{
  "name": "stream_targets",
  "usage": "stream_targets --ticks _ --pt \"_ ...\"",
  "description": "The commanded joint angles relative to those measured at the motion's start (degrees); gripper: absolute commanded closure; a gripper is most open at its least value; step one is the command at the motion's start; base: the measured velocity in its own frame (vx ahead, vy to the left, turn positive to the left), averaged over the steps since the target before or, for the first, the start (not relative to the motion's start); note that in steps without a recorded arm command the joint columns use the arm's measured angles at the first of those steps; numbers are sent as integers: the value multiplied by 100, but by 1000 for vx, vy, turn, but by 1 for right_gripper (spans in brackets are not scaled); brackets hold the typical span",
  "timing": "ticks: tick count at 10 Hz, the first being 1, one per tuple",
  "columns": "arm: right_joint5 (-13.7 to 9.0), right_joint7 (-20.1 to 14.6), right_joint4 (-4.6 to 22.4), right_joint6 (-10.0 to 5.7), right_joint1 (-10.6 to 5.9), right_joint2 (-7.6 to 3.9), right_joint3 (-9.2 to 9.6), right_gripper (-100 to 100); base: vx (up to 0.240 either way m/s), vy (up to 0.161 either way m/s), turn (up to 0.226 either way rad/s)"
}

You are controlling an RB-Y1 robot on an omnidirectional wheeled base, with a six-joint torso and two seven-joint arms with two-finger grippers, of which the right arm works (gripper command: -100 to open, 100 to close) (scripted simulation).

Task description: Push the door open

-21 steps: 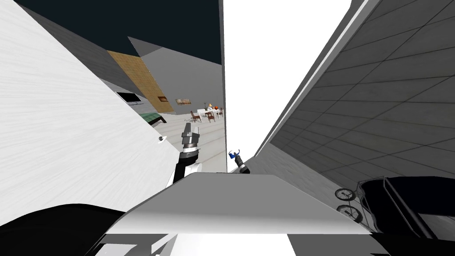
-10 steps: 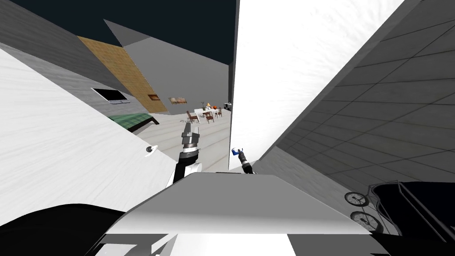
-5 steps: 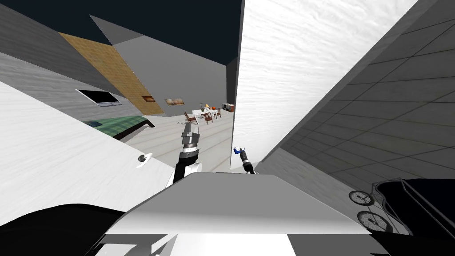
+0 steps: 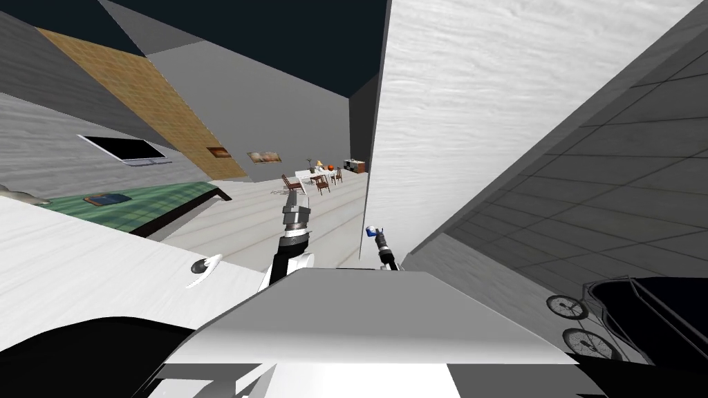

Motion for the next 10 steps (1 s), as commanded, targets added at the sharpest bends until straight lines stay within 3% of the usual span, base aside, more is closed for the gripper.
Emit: stream_targets --ticks 1,10 --pt "-38 25 5 1 -4 -78 -77 100 128 47 -43" --pt "-290 189 41 10 -31 -316 -593 100 194 83 -54"
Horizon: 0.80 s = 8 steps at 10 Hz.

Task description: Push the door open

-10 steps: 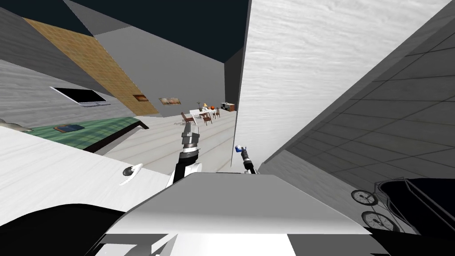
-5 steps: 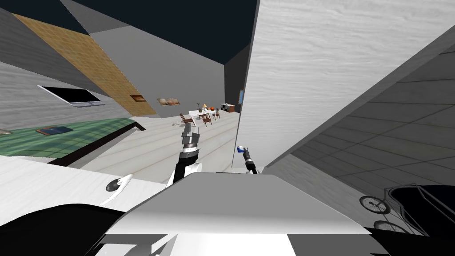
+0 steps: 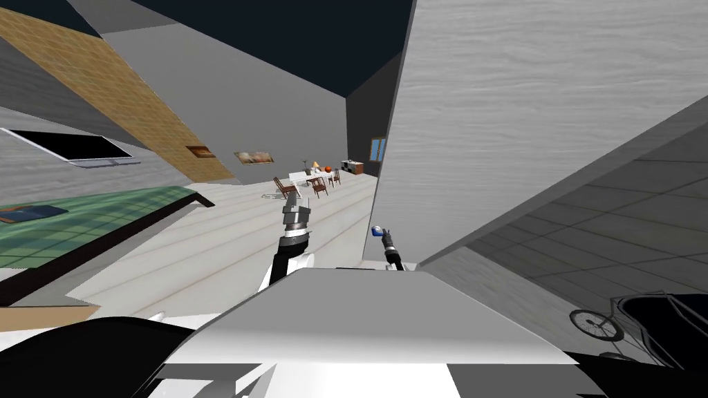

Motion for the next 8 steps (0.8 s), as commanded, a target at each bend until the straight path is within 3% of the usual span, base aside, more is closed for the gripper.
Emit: stream_targets --ticks 1,8 --pt "-73 7 -142 38 43 -114 -162 100 194 104 -89" --pt "-315 164 -108 46 17 -31 -656 100 191 107 -78"
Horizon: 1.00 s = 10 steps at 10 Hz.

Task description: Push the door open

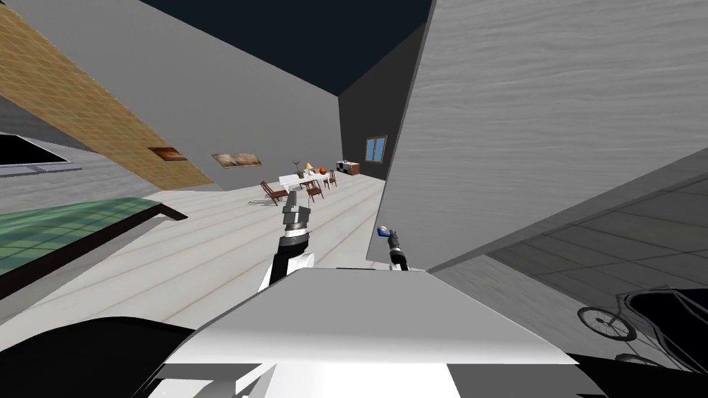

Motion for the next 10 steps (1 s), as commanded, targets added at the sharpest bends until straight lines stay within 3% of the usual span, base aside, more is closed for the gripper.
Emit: stream_targets --ticks 1,7,9,10 --pt "-66 38 9 -17 -83 -2 -141 100 175 97 -79" --pt "-212 133 30 -12 -99 231 -440 100 171 83 -66" --pt "-286 140 112 -46 -103 45 -595 100 98 7 -41" --pt "-298 148 112 -45 -104 36 -617 100 186 44 -57"
